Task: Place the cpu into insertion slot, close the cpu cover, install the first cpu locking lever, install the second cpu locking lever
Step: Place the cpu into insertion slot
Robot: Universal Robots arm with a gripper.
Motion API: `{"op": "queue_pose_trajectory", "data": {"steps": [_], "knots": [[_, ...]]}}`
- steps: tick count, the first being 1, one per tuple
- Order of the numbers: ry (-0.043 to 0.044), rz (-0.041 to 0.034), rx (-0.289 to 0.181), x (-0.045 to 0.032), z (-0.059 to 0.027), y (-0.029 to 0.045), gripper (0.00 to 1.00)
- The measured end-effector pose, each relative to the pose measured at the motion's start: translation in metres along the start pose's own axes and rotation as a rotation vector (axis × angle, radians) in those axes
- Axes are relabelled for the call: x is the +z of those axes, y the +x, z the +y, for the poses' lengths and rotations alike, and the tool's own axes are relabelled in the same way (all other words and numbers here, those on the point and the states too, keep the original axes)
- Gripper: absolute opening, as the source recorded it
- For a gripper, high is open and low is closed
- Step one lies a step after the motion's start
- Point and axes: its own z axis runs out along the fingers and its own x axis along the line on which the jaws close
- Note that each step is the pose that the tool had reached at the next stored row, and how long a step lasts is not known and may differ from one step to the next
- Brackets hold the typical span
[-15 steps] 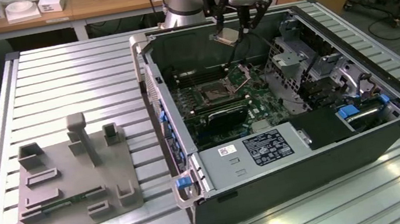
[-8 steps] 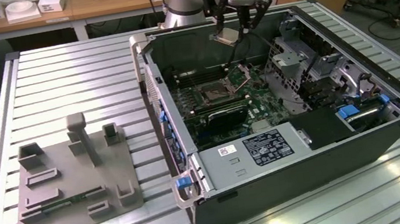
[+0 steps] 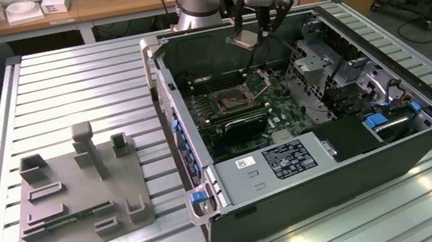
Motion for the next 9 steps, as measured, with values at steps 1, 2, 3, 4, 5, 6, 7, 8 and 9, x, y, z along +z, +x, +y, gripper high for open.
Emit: {"op": "queue_pose_trajectory", "data": {"steps": [1, 2, 3, 4, 5, 6, 7, 8, 9], "knots": [[-0.0001, -0.0005, 0.005, 0.0001, 0.0, 0.0, 0.54], [-0.0002, -0.0008, 0.009, 0.0002, 0.0, 0.0, 0.54], [-0.0003, -0.0011, 0.013, 0.0003, 0.0, 0.0, 0.54], [-0.0003, -0.0014, 0.016, 0.0003, 0.0, 0.0, 0.54], [-0.0003, -0.0017, 0.018, 0.0004, 0.0, 0.0, 0.54], [-0.0004, -0.0019, 0.021, 0.0005, 0.0, 0.0, 0.54], [-0.0005, -0.0023, 0.024, 0.0006, 0.0, 0.0, 0.54], [-0.0006, -0.0026, 0.028, 0.0007, 0.0, 0.0, 0.54], [-0.0008, -0.0032, 0.035, 0.0008, -0.0001, 0.0, 0.54]]}}
